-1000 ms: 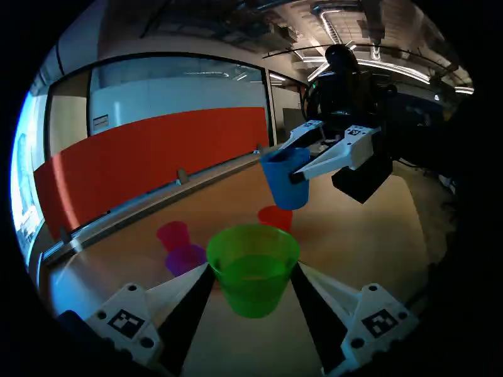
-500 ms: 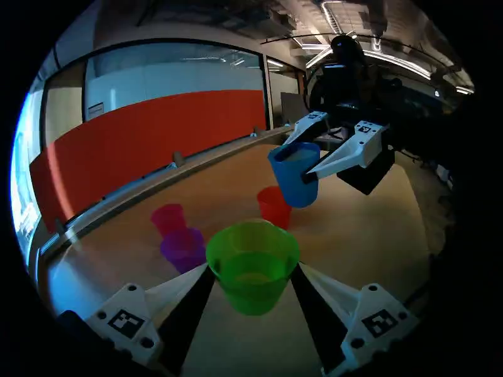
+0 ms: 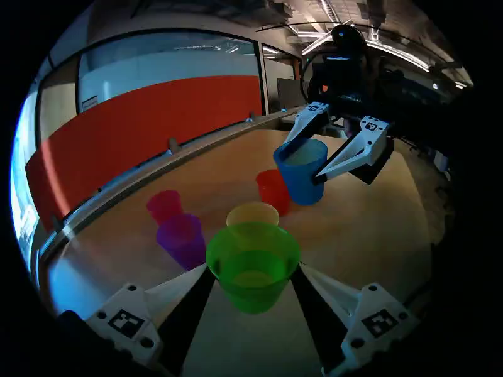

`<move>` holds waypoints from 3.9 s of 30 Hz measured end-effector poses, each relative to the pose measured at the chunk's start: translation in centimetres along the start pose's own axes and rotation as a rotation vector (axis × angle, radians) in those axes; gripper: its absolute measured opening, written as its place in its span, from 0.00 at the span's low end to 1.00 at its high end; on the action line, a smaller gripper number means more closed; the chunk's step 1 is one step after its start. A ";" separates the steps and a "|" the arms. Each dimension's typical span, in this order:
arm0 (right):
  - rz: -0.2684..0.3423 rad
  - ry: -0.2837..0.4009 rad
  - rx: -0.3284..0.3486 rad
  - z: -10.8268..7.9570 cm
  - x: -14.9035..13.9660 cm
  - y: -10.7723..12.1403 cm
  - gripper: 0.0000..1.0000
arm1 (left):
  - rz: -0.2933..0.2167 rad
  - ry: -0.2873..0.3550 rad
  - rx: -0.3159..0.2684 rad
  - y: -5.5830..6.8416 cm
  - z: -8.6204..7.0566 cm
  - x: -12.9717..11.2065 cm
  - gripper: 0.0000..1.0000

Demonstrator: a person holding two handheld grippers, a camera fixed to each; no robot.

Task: Pour water

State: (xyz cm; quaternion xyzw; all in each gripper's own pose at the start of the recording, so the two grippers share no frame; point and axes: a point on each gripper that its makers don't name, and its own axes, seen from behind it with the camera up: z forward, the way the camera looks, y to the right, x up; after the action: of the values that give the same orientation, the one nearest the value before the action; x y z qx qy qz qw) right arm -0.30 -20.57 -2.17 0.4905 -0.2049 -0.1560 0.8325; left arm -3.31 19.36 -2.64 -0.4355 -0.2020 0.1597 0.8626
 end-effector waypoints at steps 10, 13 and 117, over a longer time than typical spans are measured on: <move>-0.017 -0.040 0.018 0.5 -1.2 -0.2 0.92 | 0.010 -0.034 -0.015 -0.2 0.3 -0.9 0.83; -0.021 -0.051 0.023 0.6 -1.5 -0.3 0.92 | 0.010 -0.042 -0.017 -0.3 0.5 -1.1 0.83; -0.070 -0.174 0.125 3.7 -7.6 -2.5 0.93 | 0.024 -0.173 -0.099 -1.0 3.3 -4.6 0.83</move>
State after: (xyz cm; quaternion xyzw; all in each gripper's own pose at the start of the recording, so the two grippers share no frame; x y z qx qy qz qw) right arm -8.90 -20.99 -4.20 0.5330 -0.2687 -0.2138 0.7733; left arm -8.80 18.98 -0.95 -0.4645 -0.2784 0.1969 0.8173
